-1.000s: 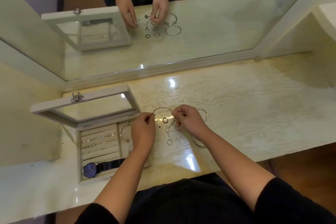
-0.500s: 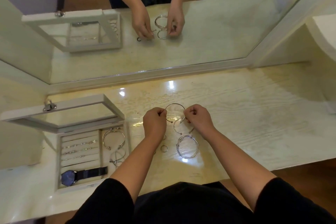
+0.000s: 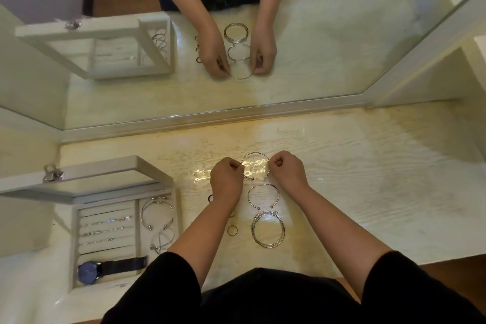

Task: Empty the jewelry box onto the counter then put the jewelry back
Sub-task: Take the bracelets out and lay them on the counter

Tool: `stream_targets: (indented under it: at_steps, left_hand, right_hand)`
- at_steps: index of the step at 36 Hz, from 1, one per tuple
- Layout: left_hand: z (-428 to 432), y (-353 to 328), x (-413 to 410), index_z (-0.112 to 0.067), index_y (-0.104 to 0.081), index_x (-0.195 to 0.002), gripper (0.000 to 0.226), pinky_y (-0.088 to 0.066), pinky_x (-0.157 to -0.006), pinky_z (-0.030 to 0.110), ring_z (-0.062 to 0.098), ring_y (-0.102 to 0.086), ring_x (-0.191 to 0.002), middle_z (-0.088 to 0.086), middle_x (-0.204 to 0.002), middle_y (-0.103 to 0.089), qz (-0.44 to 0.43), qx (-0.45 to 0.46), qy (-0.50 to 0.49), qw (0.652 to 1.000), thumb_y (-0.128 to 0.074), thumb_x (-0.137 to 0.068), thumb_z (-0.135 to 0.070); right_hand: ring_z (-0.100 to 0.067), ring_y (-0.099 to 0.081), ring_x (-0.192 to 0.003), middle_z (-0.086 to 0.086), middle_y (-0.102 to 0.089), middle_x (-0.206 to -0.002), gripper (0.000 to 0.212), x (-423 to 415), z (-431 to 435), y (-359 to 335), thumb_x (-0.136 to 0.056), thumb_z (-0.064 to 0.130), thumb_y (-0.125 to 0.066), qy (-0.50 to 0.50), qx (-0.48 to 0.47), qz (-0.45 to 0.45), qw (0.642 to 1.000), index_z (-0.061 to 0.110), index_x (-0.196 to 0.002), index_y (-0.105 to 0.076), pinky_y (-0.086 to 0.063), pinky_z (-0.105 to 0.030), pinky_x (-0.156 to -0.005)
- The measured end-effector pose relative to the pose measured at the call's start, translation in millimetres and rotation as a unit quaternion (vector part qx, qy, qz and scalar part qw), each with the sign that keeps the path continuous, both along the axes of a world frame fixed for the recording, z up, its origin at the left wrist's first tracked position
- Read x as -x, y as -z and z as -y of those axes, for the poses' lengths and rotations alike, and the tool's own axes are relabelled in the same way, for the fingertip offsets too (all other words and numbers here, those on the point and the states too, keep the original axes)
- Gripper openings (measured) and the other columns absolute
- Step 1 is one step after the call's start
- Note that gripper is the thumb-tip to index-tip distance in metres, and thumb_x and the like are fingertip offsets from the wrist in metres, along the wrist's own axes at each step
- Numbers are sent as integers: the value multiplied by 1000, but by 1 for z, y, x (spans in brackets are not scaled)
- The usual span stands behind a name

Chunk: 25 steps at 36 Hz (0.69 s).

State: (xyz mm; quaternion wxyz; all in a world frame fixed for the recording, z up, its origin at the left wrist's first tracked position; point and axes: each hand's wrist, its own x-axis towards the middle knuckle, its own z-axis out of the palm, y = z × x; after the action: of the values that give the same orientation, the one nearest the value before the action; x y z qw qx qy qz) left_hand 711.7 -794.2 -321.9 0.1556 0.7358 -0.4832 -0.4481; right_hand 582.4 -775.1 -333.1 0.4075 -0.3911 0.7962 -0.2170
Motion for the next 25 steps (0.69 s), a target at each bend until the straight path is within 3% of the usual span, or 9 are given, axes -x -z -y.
stream_targets:
  at_steps: [4, 8, 12, 16, 25]
  left_hand:
    - [4, 3, 3, 0, -67, -88, 11, -44, -71, 30, 24, -61, -83, 14, -89, -69, 13, -4, 8, 1000, -59, -83, -7]
    - [5, 5, 5, -1, -66, -89, 12, -43, -68, 27, 25, -62, -87, 12, -90, -69, 28, -7, 13, 1000, -56, -84, -7]
    - [5, 6, 8, 0, -64, -88, 12, -37, -65, 25, 22, -58, -80, 12, -91, -68, 38, -5, 11, 999, -55, -85, -5]
    - [5, 6, 10, 0, -64, -88, 12, -35, -65, 25, 17, -52, -75, 11, -90, -67, 60, -2, 21, 998, -53, -85, -5]
    - [4, 9, 11, 0, -63, -87, 11, -35, -66, 25, 18, -55, -78, 12, -89, -67, 63, 11, 16, 998, -54, -86, -6]
  right_hand:
    - [-5, -48, -65, 2, -56, -78, 8, 1, 4, 1, -87, 5, -52, -7, -4, -23, 1000, 7, -84, -59, -35, -9, -52]
    - [-15, -52, -74, -2, -57, -78, 8, 0, 5, -2, -86, 5, -52, -13, -6, -38, 999, 3, -85, -59, -42, -26, -67]
    - [-19, -54, -77, -7, -58, -79, 8, -1, 6, -5, -87, 5, -51, -28, -13, -55, 998, 8, -79, -54, -45, -34, -73]
    - [-25, -58, -80, -14, -64, -85, 10, -2, 7, -6, -88, 7, -51, -41, -17, -74, 996, 8, -78, -51, -46, -35, -73]
    - [-21, -53, -77, -14, -61, -84, 13, 0, 7, -4, -91, 9, -53, -55, -11, -78, 995, -3, -89, -57, -46, -36, -74]
